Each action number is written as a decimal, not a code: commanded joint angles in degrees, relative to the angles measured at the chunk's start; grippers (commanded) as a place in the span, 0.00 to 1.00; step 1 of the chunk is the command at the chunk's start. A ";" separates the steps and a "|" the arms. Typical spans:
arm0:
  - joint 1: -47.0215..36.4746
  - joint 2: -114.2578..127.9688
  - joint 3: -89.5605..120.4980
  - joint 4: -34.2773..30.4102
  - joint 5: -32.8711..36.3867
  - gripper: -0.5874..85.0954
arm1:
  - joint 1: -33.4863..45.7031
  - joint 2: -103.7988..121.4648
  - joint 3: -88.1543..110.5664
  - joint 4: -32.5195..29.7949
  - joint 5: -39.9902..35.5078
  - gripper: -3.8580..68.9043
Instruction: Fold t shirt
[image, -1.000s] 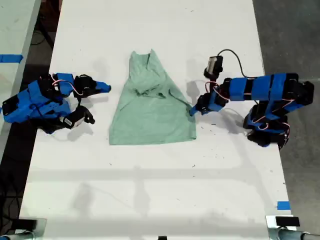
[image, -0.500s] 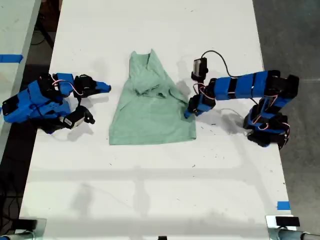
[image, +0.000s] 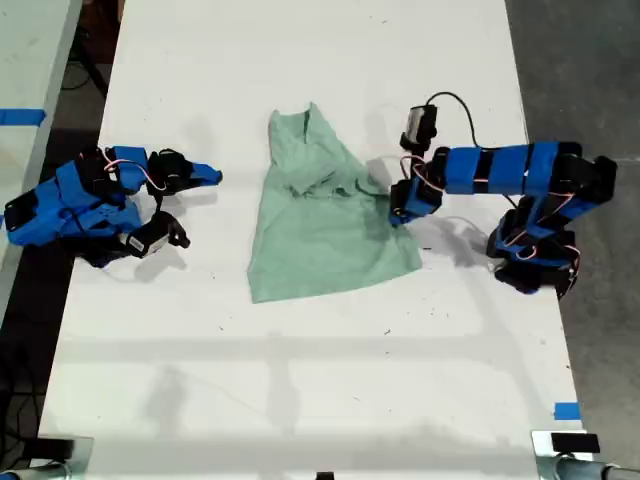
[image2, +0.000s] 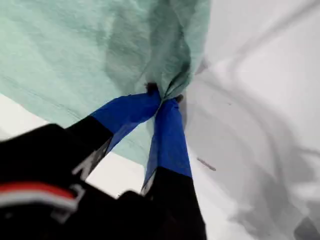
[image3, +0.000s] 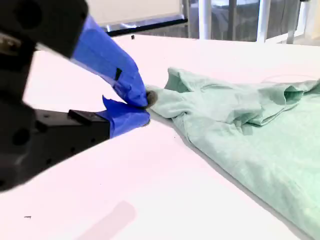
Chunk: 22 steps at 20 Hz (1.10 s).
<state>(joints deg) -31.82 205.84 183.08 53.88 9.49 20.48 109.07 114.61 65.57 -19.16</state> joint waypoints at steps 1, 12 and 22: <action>-0.44 0.53 -0.18 0.26 -0.97 0.01 | -4.57 -2.99 -18.19 3.43 -4.04 0.04; -0.35 0.53 -0.18 0.44 -0.97 0.01 | -12.57 -42.54 -63.11 7.73 -8.09 0.27; -0.44 0.53 -0.26 0.44 -0.97 0.01 | -17.23 -28.65 -64.86 7.56 -12.13 0.25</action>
<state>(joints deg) -31.82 205.84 183.08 54.32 9.49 4.22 72.25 52.47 73.83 -30.23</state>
